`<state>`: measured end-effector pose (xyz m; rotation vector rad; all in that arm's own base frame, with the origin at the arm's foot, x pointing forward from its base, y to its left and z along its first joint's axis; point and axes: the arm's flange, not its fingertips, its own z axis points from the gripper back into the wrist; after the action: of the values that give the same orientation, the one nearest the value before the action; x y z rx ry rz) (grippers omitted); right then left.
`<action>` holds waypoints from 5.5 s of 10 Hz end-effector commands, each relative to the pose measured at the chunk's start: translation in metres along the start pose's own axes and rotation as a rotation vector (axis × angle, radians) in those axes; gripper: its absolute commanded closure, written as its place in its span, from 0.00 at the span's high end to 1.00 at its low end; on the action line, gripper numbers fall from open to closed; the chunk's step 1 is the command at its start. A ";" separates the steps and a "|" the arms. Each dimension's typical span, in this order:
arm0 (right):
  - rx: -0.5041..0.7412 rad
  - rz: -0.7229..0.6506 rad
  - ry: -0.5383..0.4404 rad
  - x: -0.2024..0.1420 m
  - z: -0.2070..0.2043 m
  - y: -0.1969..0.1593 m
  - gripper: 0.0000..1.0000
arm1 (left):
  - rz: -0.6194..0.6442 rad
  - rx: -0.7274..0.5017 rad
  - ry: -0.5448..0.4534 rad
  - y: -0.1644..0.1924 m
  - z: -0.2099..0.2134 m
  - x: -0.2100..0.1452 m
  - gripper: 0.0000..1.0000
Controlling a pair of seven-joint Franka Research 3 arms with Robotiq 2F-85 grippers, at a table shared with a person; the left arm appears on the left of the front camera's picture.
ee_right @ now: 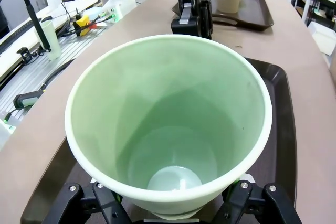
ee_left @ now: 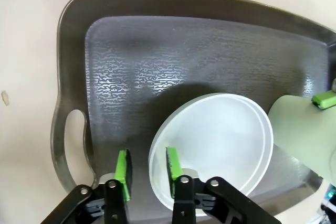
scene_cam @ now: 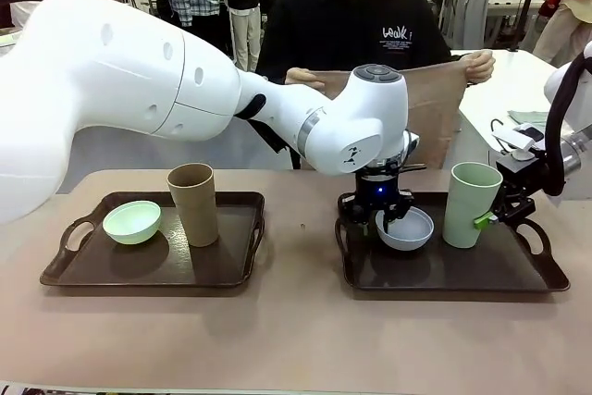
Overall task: Set up a tray with a mat and arrange the tableware.
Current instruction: Pick up the Picnic Bowl and Reusable plastic cup from the Handle tray in front of the human's position and hold them in the air, then place the Picnic Bowl and Reusable plastic cup back onto the Handle tray in front of the human's position.
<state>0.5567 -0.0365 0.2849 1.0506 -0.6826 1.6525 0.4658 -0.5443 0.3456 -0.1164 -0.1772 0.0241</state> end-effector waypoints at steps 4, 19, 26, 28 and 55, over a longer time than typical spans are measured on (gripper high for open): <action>-0.012 0.014 -0.025 -0.002 -0.002 -0.002 0.00 | -0.015 -0.008 0.005 0.003 0.004 0.002 0.00; -0.164 0.260 0.046 0.166 0.093 0.135 0.24 | -0.020 -0.052 -0.136 0.003 0.187 -0.018 0.00; -0.164 0.260 0.046 0.166 0.093 0.135 0.24 | -0.020 -0.052 -0.136 0.003 0.187 -0.018 0.00; -0.164 0.260 0.046 0.166 0.093 0.135 0.24 | -0.020 -0.052 -0.136 0.003 0.187 -0.018 0.00; -0.047 0.153 0.090 0.056 0.022 0.074 0.83 | -0.012 0.000 -0.007 -0.006 0.060 0.006 0.04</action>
<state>0.4864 -0.0527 0.3436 0.9119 -0.7558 1.7561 0.4585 -0.5378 0.3914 -0.1125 -0.2000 0.0254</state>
